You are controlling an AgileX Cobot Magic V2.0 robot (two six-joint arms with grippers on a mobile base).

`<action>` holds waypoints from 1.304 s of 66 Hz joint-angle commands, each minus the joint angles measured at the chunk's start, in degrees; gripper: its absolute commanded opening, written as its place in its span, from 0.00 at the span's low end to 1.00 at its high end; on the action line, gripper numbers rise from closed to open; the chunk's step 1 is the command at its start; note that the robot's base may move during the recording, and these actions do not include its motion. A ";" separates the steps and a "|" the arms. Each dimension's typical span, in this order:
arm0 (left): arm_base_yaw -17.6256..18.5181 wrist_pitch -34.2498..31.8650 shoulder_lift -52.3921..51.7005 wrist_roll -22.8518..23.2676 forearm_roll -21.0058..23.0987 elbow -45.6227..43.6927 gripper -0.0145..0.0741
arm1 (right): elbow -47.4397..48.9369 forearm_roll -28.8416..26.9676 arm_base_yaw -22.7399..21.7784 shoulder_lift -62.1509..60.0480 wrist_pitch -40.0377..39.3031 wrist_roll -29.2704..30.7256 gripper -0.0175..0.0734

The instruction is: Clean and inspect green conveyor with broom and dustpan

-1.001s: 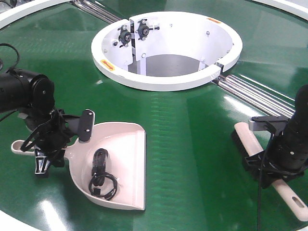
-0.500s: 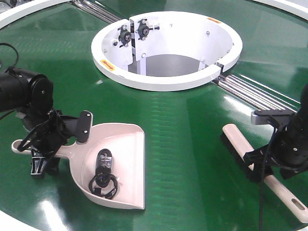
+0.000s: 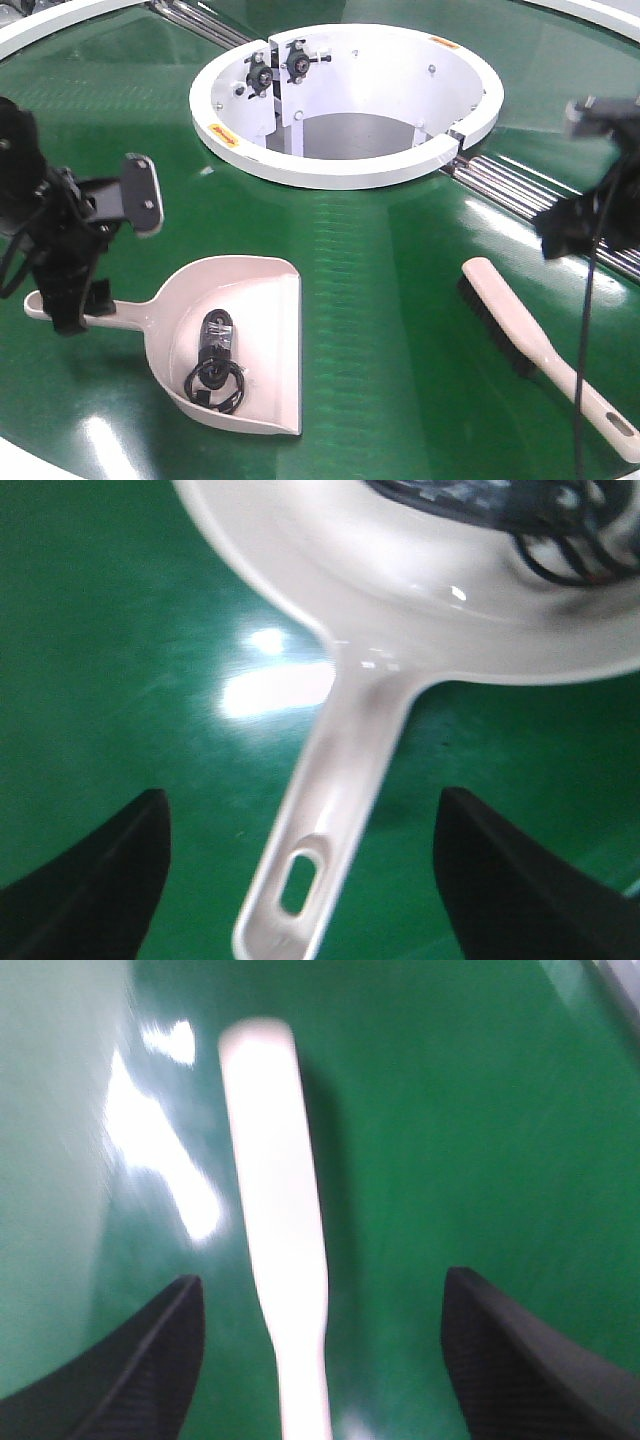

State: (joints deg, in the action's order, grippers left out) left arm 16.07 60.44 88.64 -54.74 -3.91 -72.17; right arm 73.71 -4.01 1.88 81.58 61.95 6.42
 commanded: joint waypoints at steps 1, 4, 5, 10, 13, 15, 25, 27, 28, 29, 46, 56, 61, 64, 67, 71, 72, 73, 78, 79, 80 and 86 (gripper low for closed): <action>0.28 -4.43 -5.69 8.18 -1.68 -1.55 0.75 | 5.23 -2.67 0.25 -4.63 -4.97 0.56 0.73; 0.28 -5.85 -7.54 12.09 -1.68 -1.55 0.75 | 5.82 -4.41 0.25 -6.09 -6.95 0.68 0.73; 0.28 -6.21 -8.08 13.10 -1.68 -1.55 0.75 | 5.82 -4.87 0.25 -6.99 -7.91 0.79 0.73; 0.28 -8.22 -11.05 16.50 -1.95 -1.55 0.75 | 5.63 -6.76 0.25 -9.91 -13.41 1.43 0.73; 0.28 -10.15 -12.67 17.47 -1.99 -1.55 0.75 | 5.63 -7.19 0.25 -11.86 -15.62 1.60 0.73; 0.28 -11.23 -13.70 17.65 -1.82 -1.55 0.75 | 5.63 -7.24 0.25 -12.88 -17.19 1.86 0.73; 0.28 -12.13 -19.09 25.54 -1.52 -1.55 0.75 | 5.63 -7.30 0.25 -18.51 -19.26 5.67 0.73; 0.28 -12.38 -20.38 26.44 -1.52 -1.55 0.75 | 5.41 -7.30 0.25 -19.67 -19.12 6.29 0.73; 0.28 -12.44 -20.91 26.74 -1.52 -1.55 0.75 | 5.35 -7.30 0.25 -20.41 -19.12 6.35 0.73; 0.28 -12.61 -21.74 27.29 -1.47 -1.55 0.75 | 4.97 -7.30 0.25 -20.90 -19.12 6.35 0.73; 0.28 -18.27 -34.30 37.04 3.38 -1.35 0.70 | -13.73 -6.85 0.25 -35.55 -36.76 7.24 0.73; 0.28 -26.55 -43.12 36.29 9.06 7.57 0.63 | -27.25 -7.24 0.25 -46.13 -47.72 9.26 0.73; 0.28 -30.91 -48.29 36.88 9.06 15.89 0.60 | -32.98 -7.12 0.25 -50.46 -49.48 9.57 0.73; 0.28 -34.12 -52.06 38.39 9.20 21.79 0.59 | -36.66 -7.19 0.25 -54.02 -50.38 10.21 0.73; 0.28 -36.87 -55.71 39.86 9.08 26.99 0.58 | -40.56 -7.19 0.25 -56.96 -51.82 10.74 0.73; 0.28 -40.83 -60.78 41.11 9.08 33.42 0.56 | -45.73 -7.19 0.25 -61.20 -54.11 11.09 0.73; 0.28 -42.15 -62.49 41.28 9.08 35.41 0.56 | -46.73 -7.19 0.25 -62.06 -54.50 11.04 0.73; 0.28 -43.40 -63.62 41.43 9.08 36.70 0.56 | -47.73 -7.19 0.25 -62.90 -54.87 11.04 0.73; 0.28 -46.44 -69.93 41.48 8.88 43.90 0.55 | -53.15 -7.34 0.25 -67.26 -56.33 10.79 0.72; 0.28 -46.65 -70.70 41.48 8.80 44.81 0.55 | -54.24 -7.53 0.25 -68.13 -56.33 10.44 0.72; 0.28 -46.65 -71.73 41.48 8.65 45.66 0.55 | -54.89 -7.83 0.25 -68.67 -56.23 10.19 0.71; 0.28 -45.99 -74.39 41.49 8.66 50.77 0.55 | -58.34 -10.37 0.25 -71.35 -55.51 9.98 0.70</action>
State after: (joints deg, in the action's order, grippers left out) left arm 16.07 19.09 15.95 -14.03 4.36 -23.86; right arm 16.43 -12.25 2.14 11.55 10.88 16.46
